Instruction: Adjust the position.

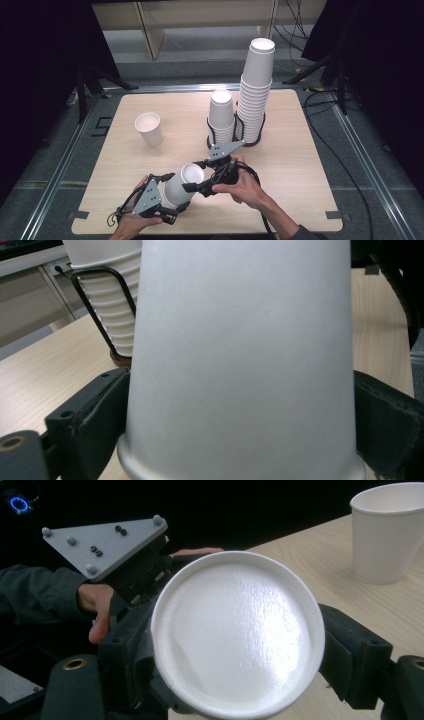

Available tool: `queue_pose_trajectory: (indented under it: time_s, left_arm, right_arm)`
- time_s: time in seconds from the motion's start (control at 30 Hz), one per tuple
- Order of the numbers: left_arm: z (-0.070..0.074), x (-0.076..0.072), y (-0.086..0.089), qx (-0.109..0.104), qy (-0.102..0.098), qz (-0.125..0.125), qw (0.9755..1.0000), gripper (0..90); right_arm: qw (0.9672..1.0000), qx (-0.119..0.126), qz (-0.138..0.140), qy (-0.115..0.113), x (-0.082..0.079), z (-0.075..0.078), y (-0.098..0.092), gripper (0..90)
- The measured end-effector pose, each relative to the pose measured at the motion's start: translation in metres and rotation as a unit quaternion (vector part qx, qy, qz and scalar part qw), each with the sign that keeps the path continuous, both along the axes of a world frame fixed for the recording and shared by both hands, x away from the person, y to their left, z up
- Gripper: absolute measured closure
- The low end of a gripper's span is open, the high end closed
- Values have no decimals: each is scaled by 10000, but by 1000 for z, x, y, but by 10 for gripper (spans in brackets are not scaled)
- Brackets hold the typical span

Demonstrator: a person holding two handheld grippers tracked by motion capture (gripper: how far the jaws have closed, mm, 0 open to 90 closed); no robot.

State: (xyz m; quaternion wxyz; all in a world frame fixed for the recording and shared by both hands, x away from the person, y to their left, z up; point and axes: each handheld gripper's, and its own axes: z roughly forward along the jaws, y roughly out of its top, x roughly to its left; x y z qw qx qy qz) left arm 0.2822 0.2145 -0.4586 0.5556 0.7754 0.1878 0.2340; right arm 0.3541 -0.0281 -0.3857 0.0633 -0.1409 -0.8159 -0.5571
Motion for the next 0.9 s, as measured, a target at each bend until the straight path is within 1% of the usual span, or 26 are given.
queue_pose_trajectory:
  time_s: [0.07, 0.13, 0.17, 0.2, 0.23, 0.27, 0.3, 0.33, 0.37, 0.4, 0.43, 0.47, 0.5, 0.53, 0.57, 0.6, 0.63, 0.67, 0.7, 0.73, 0.77, 0.8, 0.83, 0.9]
  left_arm:
    - [0, 0, 0, 21, 23, 86, 10000, 29]
    - [0, 0, -2, -55, 67, 79, 9999, 14]
    - [0, -1, -2, -57, 52, 77, 9999, 7]
    - [0, -1, -3, -143, 5, 62, 9999, 6]
    - [1, -2, -2, -87, -3, 64, 9999, 6]
    - [1, -2, -2, -126, -19, 47, 9999, 9]
    - [0, -2, -3, -261, -58, 31, 9996, 11]
    - [1, -3, -2, -239, -57, 51, 9997, 12]
    - [2, -3, -2, -297, -58, 38, 9995, 13]
    - [2, -2, -1, -359, -66, 13, 9993, 15]
    - [3, -3, 0, -332, -58, 17, 9994, 19]
    - [3, -2, 0, -372, -90, -8, 9993, 22]
    - [3, -2, 1, -345, -62, -3, 9994, 24]
    - [3, -2, 0, -438, -83, -29, 9990, 24]
    - [4, -2, 3, -301, -63, -24, 9995, 25]
    - [4, -2, 3, -335, -54, -29, 9994, 25]
    - [5, -2, 3, -314, -52, -24, 9995, 28]
    - [4, -1, 2, -360, -53, -56, 9993, 33]
    - [4, -1, 3, -323, -54, -71, 9994, 37]
    - [5, -2, 3, -235, -12, -47, 9997, 42]
    - [5, -1, 4, -236, -5, -75, 9997, 49]
    - [6, -1, 4, -216, 5, -49, 9998, 54]
    - [6, -1, 4, -173, 19, -59, 9998, 56]
    - [7, -2, 5, -132, 27, -89, 9999, 64]
  right_arm:
    - [10000, 56, -4, 42, -1, 2, 0, 249]
    - [9999, 111, -50, -25, -1, 3, 0, 250]
    - [9999, 138, -46, 43, -2, 4, -1, 250]
    - [9998, 203, -74, 25, -1, 5, -1, 250]
    - [9996, 228, -113, 138, -2, 6, -2, 250]
    - [9994, 319, -85, 96, -1, 7, -2, 251]
    - [9989, 453, -71, 110, 0, 7, -2, 251]
    - [9987, 476, -101, 119, 0, 8, -3, 251]
    - [9982, 521, -76, 273, -1, 9, -4, 251]
    - [9982, 576, -82, 155, 1, 9, -4, 251]
    - [9976, 642, -50, 268, 1, 9, -4, 251]
    - [9980, 573, -110, 222, 0, 10, -5, 251]
    - [9980, 581, -112, 236, 0, 10, -6, 251]
    - [9976, 635, -95, 265, 0, 9, -5, 251]
    - [9975, 644, -107, 252, 1, 9, -6, 251]
    - [9971, 694, -124, 281, 2, 8, -6, 251]
    - [9966, 738, -105, 356, 2, 7, -6, 251]
    - [9958, 765, -68, 489, 2, 7, -6, 250]
    - [9958, 767, -68, 492, 3, 6, -6, 249]
    - [9958, 750, -62, 511, 3, 6, -7, 247]
    - [9960, 738, -58, 494, 4, 5, -7, 246]
    - [9959, 760, -98, 478, 5, 5, -7, 245]
    - [9964, 725, -119, 417, 5, 5, -8, 243]
    - [9972, 582, -70, 467, 4, 7, -8, 242]
